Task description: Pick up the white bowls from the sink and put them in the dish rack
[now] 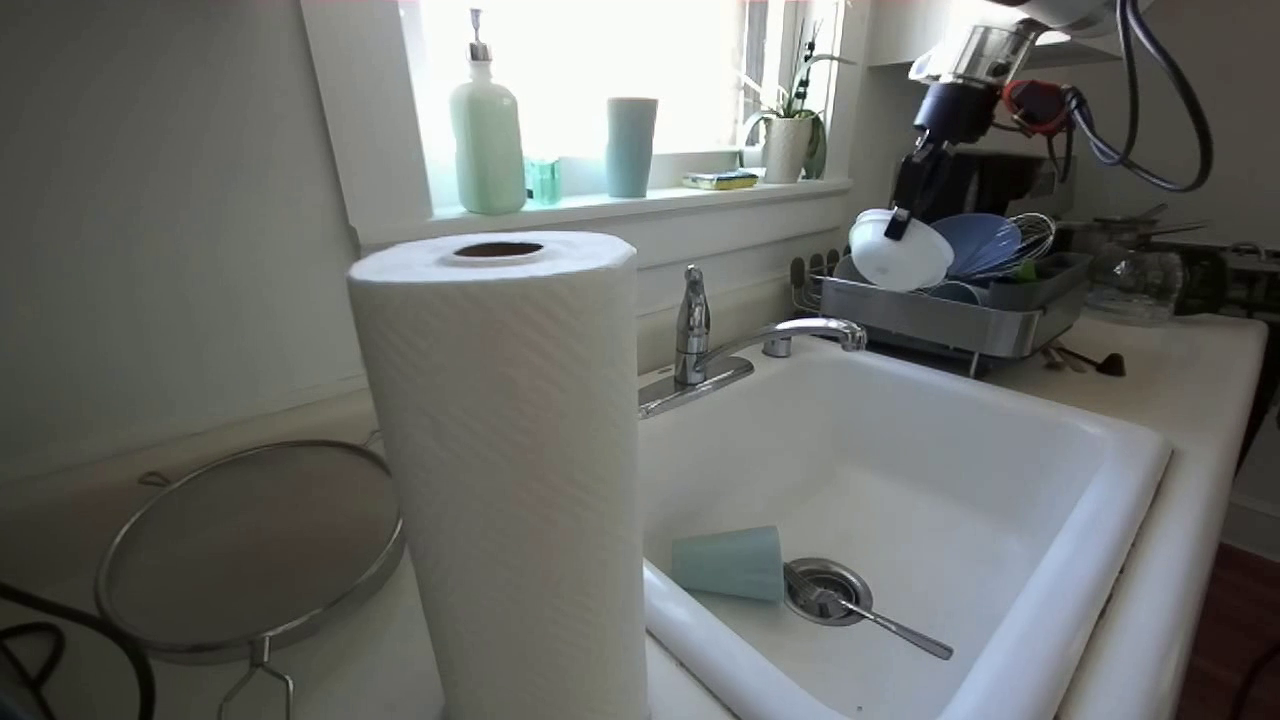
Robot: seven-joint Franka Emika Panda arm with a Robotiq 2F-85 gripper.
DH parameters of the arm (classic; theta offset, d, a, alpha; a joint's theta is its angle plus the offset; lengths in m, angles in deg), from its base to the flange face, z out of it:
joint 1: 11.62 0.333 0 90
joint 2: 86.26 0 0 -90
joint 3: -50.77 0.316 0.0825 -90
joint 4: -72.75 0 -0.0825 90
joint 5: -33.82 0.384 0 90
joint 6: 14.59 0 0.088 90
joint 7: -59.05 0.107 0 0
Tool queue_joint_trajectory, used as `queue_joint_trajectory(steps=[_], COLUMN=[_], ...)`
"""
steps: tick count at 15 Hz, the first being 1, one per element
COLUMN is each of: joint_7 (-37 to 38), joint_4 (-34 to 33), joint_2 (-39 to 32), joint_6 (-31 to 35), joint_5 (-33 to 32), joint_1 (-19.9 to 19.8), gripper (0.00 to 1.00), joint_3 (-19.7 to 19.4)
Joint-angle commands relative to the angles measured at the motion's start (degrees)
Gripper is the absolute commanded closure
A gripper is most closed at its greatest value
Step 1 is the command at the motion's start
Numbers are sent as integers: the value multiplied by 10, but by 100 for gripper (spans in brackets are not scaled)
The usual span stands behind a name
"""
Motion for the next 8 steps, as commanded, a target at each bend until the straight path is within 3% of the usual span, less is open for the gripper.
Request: queue_joint_trajectory(steps=[1, 8], joint_7=[-11, 0], joint_4=[-36, -59], joint_2=[-18, -43], joint_6=[-2, 16], joint_5=[49, 74], joint_1=[1, -17], gripper=[97, 97], joint_3=[-30, -64])
